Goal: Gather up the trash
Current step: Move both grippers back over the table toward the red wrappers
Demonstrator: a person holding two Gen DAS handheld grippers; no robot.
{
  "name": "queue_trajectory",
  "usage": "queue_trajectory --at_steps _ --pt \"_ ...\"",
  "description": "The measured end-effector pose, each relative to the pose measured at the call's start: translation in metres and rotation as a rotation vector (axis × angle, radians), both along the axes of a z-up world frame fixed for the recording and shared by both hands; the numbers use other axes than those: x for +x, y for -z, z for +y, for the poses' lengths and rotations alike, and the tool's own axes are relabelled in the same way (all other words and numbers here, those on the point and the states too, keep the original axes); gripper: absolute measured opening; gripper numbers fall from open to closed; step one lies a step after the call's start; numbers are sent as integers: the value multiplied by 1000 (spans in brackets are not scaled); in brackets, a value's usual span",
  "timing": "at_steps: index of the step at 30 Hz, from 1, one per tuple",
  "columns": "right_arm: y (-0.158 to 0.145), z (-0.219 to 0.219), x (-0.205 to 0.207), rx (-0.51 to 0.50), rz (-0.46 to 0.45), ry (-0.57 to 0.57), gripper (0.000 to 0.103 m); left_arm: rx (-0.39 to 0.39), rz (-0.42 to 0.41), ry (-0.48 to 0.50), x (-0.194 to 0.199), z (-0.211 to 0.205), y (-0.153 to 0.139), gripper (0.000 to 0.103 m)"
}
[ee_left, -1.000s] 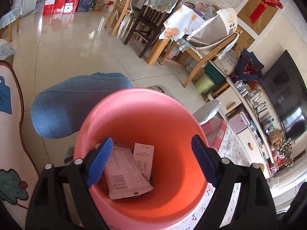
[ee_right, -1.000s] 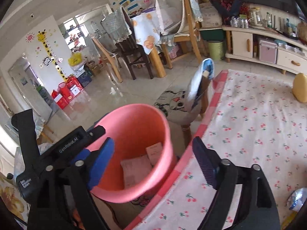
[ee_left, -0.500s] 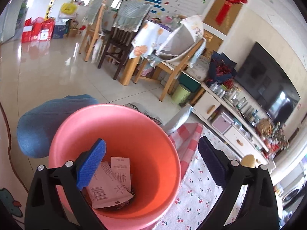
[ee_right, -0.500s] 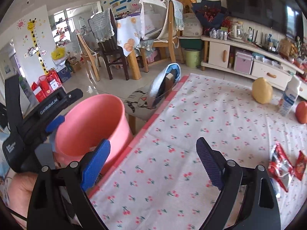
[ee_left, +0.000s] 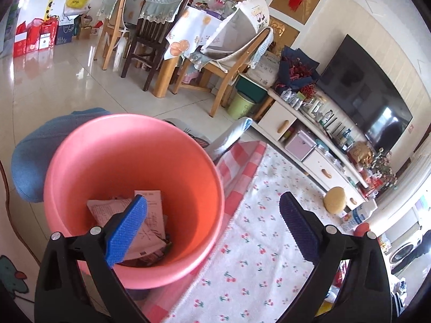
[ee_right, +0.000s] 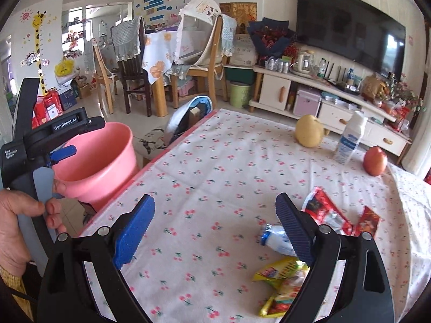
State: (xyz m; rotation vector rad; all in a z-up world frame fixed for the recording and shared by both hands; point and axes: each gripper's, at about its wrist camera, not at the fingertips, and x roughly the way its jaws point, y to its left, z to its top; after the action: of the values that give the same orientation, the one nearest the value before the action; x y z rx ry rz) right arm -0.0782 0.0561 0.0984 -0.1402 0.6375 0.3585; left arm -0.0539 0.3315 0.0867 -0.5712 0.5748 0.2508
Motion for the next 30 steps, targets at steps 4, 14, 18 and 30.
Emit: queue_trajectory --at_steps 4,14,18,30 --pt "-4 -20 -10 -6 -34 22 91 3 -47 32 -6 -24 -3 99" --pt "-10 -58 -31 -30 -110 73 91 185 -105 169 -15 -90 -16 99" --pt "-7 -75 -36 -27 -128 95 91 222 -114 207 -19 -110 -18 99" --pt "4 -129 -39 35 -126 160 91 349 -99 334 -28 -176 -16 99"
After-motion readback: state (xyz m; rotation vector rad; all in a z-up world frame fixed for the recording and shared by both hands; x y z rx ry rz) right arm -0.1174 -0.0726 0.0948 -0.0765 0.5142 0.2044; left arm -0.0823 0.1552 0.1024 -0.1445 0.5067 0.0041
